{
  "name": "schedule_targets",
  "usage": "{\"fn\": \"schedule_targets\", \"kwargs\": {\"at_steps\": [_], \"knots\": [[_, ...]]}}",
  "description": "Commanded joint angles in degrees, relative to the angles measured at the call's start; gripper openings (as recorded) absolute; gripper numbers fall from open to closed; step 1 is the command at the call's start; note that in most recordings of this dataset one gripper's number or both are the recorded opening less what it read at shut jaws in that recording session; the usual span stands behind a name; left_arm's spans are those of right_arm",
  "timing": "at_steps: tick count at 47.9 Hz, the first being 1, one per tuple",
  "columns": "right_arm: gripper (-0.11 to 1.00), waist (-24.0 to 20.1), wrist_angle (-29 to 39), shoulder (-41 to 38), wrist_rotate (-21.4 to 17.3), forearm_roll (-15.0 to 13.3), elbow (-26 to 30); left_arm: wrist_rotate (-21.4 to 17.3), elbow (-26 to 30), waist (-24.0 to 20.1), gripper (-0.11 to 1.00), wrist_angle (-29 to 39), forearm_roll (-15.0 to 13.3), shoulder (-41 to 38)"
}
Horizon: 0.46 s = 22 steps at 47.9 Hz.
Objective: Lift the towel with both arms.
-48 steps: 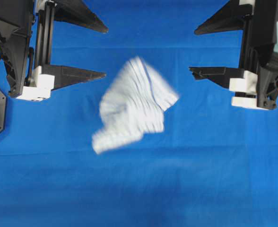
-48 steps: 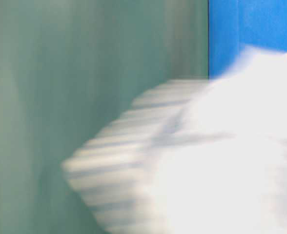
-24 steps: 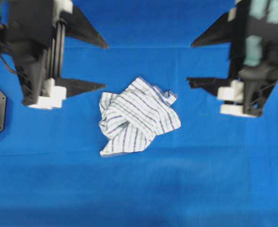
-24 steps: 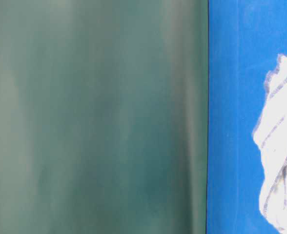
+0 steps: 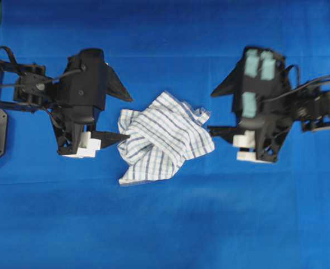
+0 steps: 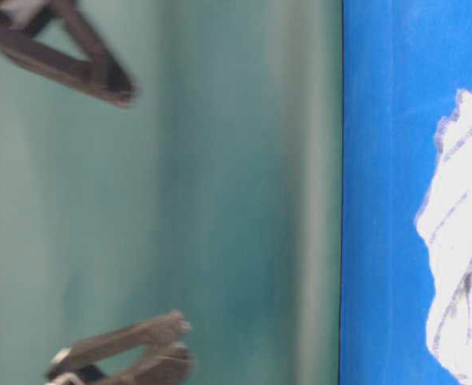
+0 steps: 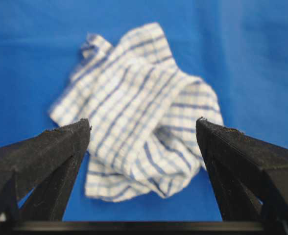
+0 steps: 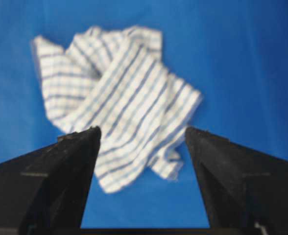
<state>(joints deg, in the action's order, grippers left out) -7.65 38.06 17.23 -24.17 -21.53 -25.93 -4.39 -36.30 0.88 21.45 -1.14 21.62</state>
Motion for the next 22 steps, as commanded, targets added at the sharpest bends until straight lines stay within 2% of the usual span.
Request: {"fn": "schedule_targets", "kwargs": {"at_steps": [1,22], "knots": [[0.68,-0.1,-2.7,-0.6,-0.4,0.0,-0.8,-0.1,-0.9,0.1,0.93,-2.0,-0.1,-0.5],[0.68,-0.1,-12.0,-10.8,-3.2,0.0,-6.5,-0.1,-6.2,1.6,0.93,-10.8,-0.1,-10.1]]}}
